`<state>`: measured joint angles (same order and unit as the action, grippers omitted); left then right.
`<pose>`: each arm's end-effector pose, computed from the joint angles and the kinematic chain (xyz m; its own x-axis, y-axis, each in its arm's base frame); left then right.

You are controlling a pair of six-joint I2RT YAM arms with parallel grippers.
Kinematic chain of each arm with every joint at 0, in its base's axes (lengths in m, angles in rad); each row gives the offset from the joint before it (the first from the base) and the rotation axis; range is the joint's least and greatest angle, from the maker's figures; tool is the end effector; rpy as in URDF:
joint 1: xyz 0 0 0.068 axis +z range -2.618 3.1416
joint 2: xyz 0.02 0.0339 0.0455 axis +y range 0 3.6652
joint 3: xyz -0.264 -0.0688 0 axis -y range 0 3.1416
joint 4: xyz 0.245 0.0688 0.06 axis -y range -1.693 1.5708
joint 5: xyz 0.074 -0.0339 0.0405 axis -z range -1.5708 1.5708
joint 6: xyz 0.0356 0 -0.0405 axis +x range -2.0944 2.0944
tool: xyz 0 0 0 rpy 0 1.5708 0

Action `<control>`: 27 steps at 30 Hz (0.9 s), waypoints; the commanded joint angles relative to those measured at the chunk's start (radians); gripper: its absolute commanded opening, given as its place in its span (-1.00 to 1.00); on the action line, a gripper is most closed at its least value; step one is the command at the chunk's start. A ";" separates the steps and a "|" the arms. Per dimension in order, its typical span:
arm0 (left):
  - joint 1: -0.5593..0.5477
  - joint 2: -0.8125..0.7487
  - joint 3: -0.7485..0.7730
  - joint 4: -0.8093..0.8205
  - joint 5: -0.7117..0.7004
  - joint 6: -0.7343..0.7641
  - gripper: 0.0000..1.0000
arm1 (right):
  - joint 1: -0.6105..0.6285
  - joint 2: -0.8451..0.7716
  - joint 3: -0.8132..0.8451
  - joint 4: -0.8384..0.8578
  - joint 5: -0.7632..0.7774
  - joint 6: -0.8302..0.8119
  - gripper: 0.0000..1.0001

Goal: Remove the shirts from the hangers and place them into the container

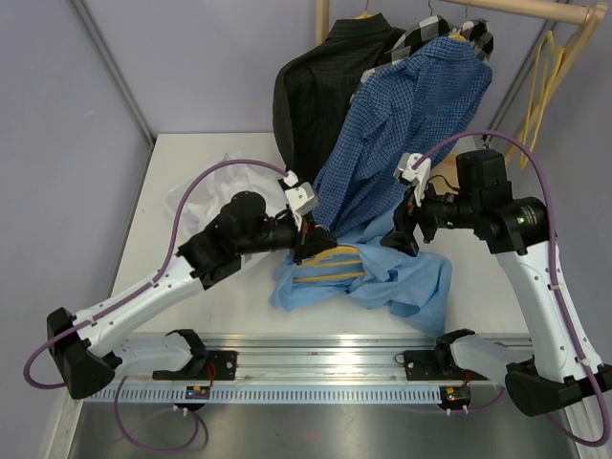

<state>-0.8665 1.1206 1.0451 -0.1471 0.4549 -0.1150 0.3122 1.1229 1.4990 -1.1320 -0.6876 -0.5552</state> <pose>0.1547 -0.2062 0.3691 -0.2524 0.1379 -0.9578 0.9393 0.2727 -0.2083 0.1695 0.0784 0.4276 -0.1980 -0.4919 -0.8478 -0.9193 0.3933 -0.0136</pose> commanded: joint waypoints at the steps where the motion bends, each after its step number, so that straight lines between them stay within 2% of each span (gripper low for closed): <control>1: 0.012 -0.005 0.032 0.070 -0.064 -0.170 -1.00 | 0.007 -0.020 0.056 0.009 0.036 0.122 0.69; 6: 0.018 0.022 0.084 0.049 -0.076 -0.278 -1.00 | 0.010 -0.011 0.043 -0.078 0.014 0.104 0.60; 19: 0.026 0.084 0.211 -0.011 -0.076 -0.258 -1.00 | 0.013 -0.072 0.174 -0.262 0.027 -0.017 0.68; 27: 0.047 0.134 0.256 0.000 -0.073 -0.304 -1.00 | 0.005 -0.121 0.121 -0.235 0.008 0.005 0.70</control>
<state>-0.8291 1.2518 1.2373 -0.2161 0.3836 -0.3721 0.3141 1.0046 1.6291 -1.3361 -0.6643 -0.5465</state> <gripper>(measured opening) 0.020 0.845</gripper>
